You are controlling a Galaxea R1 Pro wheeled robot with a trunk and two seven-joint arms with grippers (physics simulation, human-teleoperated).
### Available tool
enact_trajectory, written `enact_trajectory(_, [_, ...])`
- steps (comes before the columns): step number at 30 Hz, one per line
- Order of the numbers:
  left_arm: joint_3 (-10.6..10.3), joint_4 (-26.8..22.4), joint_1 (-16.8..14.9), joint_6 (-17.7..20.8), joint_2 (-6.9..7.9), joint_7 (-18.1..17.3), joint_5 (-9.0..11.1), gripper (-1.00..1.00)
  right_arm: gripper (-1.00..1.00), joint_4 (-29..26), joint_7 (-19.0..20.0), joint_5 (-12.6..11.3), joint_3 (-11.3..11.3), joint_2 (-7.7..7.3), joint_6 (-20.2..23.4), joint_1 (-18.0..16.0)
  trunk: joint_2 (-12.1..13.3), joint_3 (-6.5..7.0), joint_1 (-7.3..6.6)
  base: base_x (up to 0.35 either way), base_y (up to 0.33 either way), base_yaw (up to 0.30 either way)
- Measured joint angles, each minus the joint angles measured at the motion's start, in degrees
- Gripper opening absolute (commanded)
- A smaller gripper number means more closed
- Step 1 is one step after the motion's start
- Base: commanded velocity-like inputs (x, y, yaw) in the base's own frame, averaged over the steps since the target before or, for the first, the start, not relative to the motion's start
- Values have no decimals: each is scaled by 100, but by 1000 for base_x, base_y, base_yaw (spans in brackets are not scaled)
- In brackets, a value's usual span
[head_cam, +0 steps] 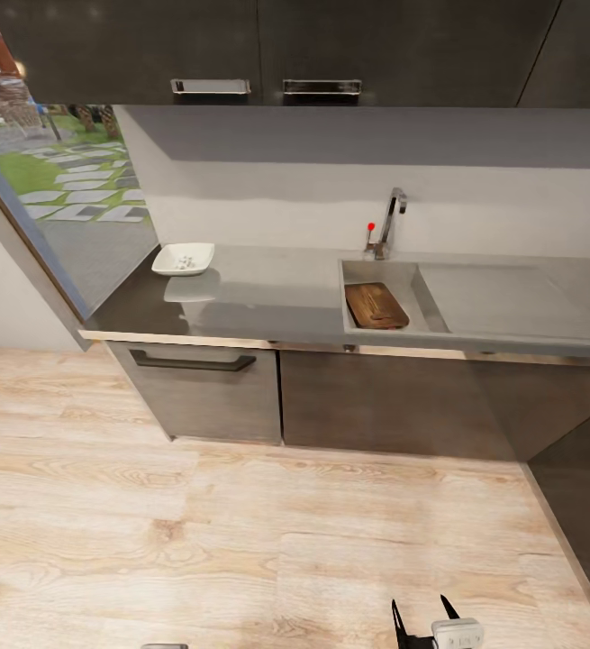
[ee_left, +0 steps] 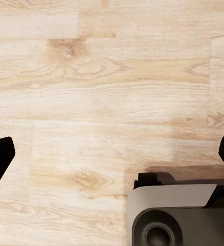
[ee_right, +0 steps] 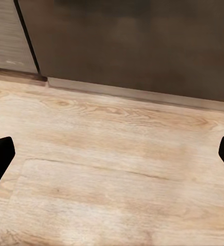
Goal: In the kitchen, take the Vidalia onion out of the sink, dice it on the chopping board with the paring knife, put the diced onion into the bowl on the countertop, then place both the paring knife and the chopping board into the sink.
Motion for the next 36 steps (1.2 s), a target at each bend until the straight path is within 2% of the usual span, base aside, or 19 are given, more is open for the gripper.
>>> enact_trajectory(13, [-1, 0, 0, -77, 8, -4, 0, 100, 100, -2, -6, 0, -1, 0, 8, -1, 0, 0, 0, 0, 0, 0])
enact_trajectory(21, [-6, 1, 0, -894, 23, 7, 6, 100, 100, 0, -8, 0, 0, 0, 8, 1, 0, 0, 0, 0, 0, 0])
enact_trajectory(25, [-8, 8, 0, -1019, 26, 5, 4, 100, 100, 0, -8, -1, -1, -3, 8, 0, 0, 0, 0, 0, 0, 0])
enact_trajectory(29, [-9, 9, 8, -1308, 20, 10, -9, 100, 100, 0, -8, 0, -1, -4, 8, 1, 0, 0, 0, 0, 0, 0])
enact_trajectory(36, [-8, 10, 17, -1379, 17, 10, -11, 100, 100, 1, -8, 0, -1, -5, 8, 0, 0, 0, 0, 0, 0, 0])
